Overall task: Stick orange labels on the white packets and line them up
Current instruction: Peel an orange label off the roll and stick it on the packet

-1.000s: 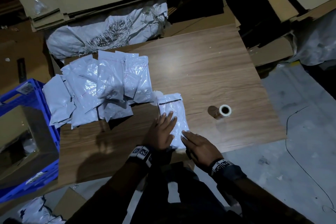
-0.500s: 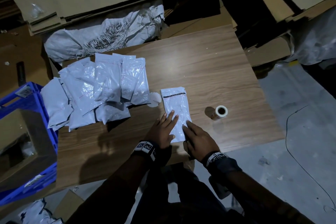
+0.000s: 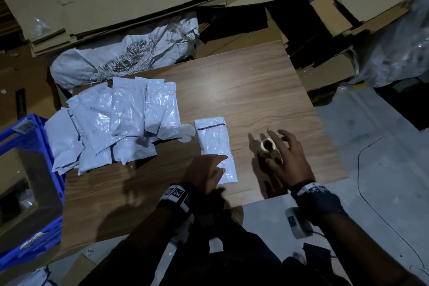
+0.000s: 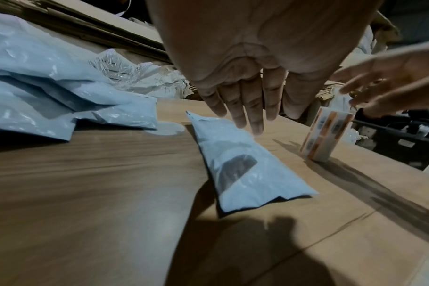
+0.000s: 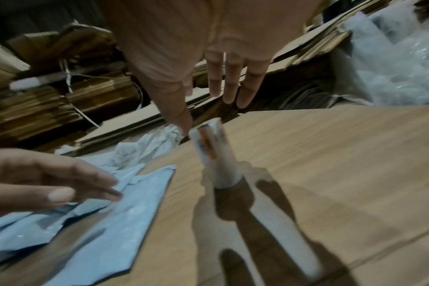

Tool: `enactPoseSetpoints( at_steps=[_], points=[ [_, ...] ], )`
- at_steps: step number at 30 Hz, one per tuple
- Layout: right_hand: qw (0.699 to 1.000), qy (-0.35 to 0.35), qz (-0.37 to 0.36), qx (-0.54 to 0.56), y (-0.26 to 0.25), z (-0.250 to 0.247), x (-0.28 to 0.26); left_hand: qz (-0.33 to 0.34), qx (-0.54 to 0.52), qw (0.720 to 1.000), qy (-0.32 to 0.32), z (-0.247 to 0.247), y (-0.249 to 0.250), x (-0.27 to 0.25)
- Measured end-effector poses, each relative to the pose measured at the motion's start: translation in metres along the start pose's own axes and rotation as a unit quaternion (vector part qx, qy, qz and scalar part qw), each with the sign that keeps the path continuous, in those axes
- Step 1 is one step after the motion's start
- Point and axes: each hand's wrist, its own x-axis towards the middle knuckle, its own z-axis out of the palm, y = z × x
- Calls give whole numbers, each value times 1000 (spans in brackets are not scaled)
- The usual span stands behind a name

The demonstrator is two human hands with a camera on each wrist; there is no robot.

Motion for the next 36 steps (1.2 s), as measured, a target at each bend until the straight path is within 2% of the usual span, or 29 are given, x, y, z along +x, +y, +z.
enactPoseSetpoints(
  at_steps=[2,4,6,9,11,13,14,16,19,23,25,27,31,36],
  points=[
    [997,-78,-6,17,14,4,16,-19,-41,999,8,7,14,5],
    [992,-108,-48,35,19,8,28,-32,-70,997,15,14,26,13],
    [994,-83,-31,63,15,7,34,-39,-86,995,6,19,34,23],
    [982,-28,71,172,10,-2,39,-47,-109,993,13,23,42,37],
    [953,-10,111,280,7,-7,41,-47,-129,990,30,20,50,47],
    [903,-10,136,407,-4,-16,42,-47,-174,983,45,13,62,58],
    [881,-13,138,452,-12,-21,42,-51,-208,975,53,9,67,63],
    [861,-24,119,494,-28,-33,41,-66,-281,955,73,-2,77,71],
    [852,-36,71,518,-46,-51,42,-60,-341,932,110,-21,89,75],
    [864,-25,22,502,-67,-73,45,-60,-383,912,135,-50,102,75],
    [867,-10,16,499,-80,-80,45,-52,-395,907,136,-61,109,73],
    [852,6,28,523,-93,-85,46,-47,-409,901,134,-69,116,70],
    [827,14,49,560,-113,-89,48,-61,-417,897,135,-82,127,64],
    [833,13,34,552,-126,-99,48,-51,-401,907,120,-93,131,62]
  ],
)
